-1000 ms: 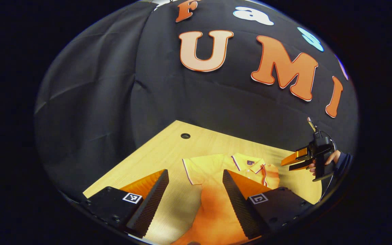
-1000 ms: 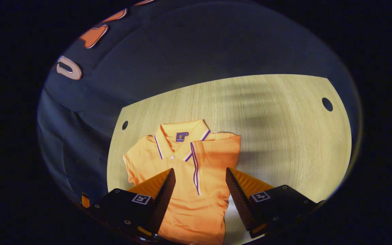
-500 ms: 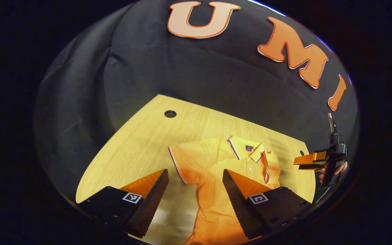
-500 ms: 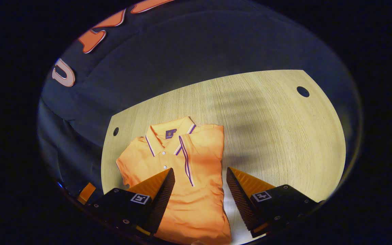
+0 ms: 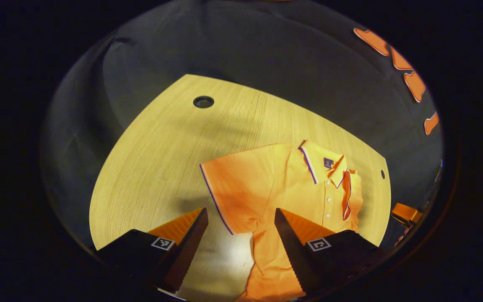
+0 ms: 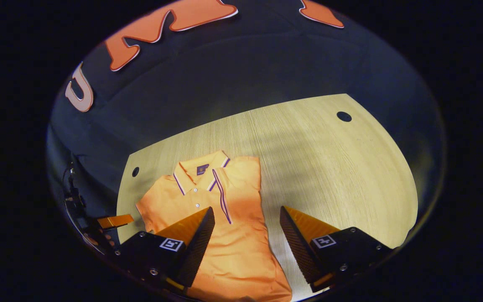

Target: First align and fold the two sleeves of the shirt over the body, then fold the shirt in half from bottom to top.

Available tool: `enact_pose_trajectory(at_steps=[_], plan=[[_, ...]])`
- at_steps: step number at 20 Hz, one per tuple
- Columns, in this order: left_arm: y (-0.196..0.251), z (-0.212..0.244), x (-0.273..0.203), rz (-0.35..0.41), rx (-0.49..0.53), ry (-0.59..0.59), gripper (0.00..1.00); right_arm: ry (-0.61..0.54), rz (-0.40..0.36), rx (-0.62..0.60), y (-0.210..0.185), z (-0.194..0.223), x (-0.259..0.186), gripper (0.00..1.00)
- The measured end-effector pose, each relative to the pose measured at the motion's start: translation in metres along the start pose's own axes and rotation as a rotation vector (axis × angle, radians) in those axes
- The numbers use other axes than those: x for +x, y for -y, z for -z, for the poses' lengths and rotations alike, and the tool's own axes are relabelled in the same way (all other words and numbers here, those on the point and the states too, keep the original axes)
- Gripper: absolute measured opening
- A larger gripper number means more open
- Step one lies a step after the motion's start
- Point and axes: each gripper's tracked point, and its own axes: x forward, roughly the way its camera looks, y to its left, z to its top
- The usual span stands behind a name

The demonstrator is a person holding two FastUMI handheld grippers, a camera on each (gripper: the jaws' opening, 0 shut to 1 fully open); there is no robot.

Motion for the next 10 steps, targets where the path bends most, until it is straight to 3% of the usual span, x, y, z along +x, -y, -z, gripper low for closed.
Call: enact_pose_trajectory(at_steps=[10], plan=[[-0.017, -0.008, 0.064, -0.096, 0.050, -0.220, 0.95, 0.143, 0.085, -0.013, -0.002, 0.032, -0.063, 0.96]])
